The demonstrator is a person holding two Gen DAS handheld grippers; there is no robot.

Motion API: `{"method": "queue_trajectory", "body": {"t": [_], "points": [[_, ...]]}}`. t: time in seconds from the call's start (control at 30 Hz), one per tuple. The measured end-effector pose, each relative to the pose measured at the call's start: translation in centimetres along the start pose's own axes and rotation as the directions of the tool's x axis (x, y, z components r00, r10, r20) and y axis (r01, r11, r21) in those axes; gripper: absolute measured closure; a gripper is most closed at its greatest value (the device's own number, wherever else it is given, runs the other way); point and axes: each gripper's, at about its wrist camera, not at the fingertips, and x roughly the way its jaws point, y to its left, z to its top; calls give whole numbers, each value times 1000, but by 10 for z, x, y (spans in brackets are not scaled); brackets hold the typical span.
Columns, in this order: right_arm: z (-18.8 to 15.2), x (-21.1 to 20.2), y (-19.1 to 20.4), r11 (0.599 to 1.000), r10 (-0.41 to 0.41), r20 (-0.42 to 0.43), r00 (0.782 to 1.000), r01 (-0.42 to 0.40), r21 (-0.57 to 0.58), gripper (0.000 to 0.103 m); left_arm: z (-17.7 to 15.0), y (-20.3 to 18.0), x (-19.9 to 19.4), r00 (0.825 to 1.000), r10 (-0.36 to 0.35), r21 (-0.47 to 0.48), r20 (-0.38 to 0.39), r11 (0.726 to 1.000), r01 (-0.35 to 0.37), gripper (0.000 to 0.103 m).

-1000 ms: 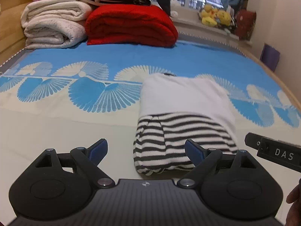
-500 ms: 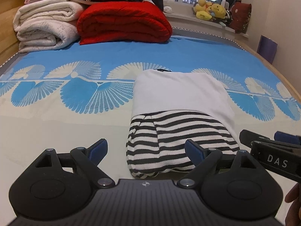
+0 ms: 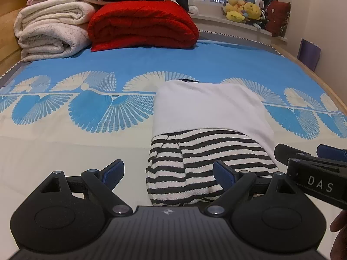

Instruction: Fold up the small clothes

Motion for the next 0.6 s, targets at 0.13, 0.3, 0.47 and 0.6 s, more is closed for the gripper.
{"method": "queue_trajectory", "body": {"t": [0.13,0.3,0.47,0.6], "points": [[-1,1,0,1000,-3,-3,1000,3,0,19,0,1,-1,1000,-6,-2,3,1000,6,11],[-2,1,1,1000,-12,-4,1000,12,-6,19,-1,2,-1,1000,-9,-4,0,1000,9,11],[-2,2,2,1000,-13,-3,1000,13,-8,19,-1,1,-1,1000,-11,-4,3,1000,11,11],[-2,2,2,1000,-14,-3,1000,14,-8,19,-1,0,-1,1000,-14,-2,4,1000,14,11]]}}
